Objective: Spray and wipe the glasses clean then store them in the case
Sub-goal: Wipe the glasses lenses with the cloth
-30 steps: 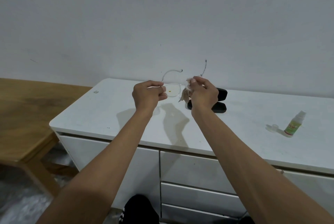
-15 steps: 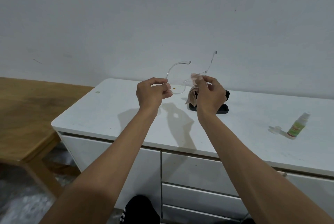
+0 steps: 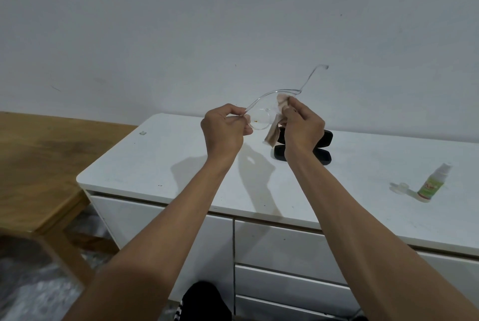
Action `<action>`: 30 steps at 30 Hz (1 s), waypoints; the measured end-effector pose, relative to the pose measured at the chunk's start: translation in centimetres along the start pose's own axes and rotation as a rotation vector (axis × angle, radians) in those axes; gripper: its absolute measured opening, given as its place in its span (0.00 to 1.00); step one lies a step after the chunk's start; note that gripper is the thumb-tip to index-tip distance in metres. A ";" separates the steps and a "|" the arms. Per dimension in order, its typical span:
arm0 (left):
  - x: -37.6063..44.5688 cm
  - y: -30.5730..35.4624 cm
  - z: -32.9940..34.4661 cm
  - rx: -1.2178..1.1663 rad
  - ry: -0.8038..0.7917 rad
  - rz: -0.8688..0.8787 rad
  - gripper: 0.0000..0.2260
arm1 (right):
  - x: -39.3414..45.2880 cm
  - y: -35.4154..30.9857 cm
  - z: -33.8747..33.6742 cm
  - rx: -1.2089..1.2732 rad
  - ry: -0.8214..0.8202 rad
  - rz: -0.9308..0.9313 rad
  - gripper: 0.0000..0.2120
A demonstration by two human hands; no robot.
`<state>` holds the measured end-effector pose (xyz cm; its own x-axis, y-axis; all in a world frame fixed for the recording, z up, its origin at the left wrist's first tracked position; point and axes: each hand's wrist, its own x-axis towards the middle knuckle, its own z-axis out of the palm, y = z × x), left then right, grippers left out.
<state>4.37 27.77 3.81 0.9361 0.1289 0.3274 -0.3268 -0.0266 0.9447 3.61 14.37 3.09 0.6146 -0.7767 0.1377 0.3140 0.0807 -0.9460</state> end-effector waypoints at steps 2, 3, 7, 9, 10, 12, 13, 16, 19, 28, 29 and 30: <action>0.1 0.2 0.1 0.000 0.010 0.006 0.05 | 0.4 -0.2 0.1 -0.020 -0.036 -0.001 0.12; 0.2 0.3 0.2 -0.002 0.017 0.007 0.05 | 0.5 -0.3 0.1 -0.032 -0.055 0.000 0.12; 0.4 0.2 0.4 -0.020 0.035 -0.016 0.07 | 0.8 -0.8 -0.4 -0.089 -0.165 -0.040 0.14; 0.5 0.0 0.3 -0.034 0.053 -0.049 0.08 | 1.0 -0.9 -0.8 -0.179 -0.208 -0.099 0.13; 0.6 -0.2 0.2 -0.051 0.060 -0.072 0.08 | 1.1 -0.8 -1.0 -0.221 -0.221 -0.126 0.13; 0.7 -0.6 -0.1 -0.092 0.063 -0.115 0.08 | 0.9 -0.9 -1.5 -0.282 -0.251 -0.156 0.12; 0.6 -0.7 -0.3 -0.103 0.062 -0.129 0.07 | 0.7 -1.0 -1.8 -0.314 -0.270 -0.166 0.11; 0.5 -0.8 -0.9 -0.093 0.059 -0.141 0.06 | 0.5 -0.9 -2.8 -0.394 -0.325 -0.186 0.10; 0.5 -0.7 -1.2 -0.058 0.038 -0.119 0.06 | -0.1 -0.9 -3.4 -0.396 -0.295 -0.195 0.09; 0.5 0.6 -0.9 0.029 -0.002 0.026 0.06 | -0.8 -1.4 -1.7 -0.115 -0.037 -0.164 0.11; 0.4 0.7 -0.8 0.027 0.000 0.040 0.06 | -0.7 -1.3 -1.4 -0.088 -0.050 -0.142 0.11; 0.4 0.9 -0.7 0.024 0.003 0.055 0.05 | -0.5 -1.2 -1.1 -0.058 -0.065 -0.121 0.11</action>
<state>4.35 28.45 4.72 0.9162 0.1294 0.3792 -0.3748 -0.0575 0.9253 2.13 14.01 3.84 0.6206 -0.7365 0.2691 0.3476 -0.0492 -0.9364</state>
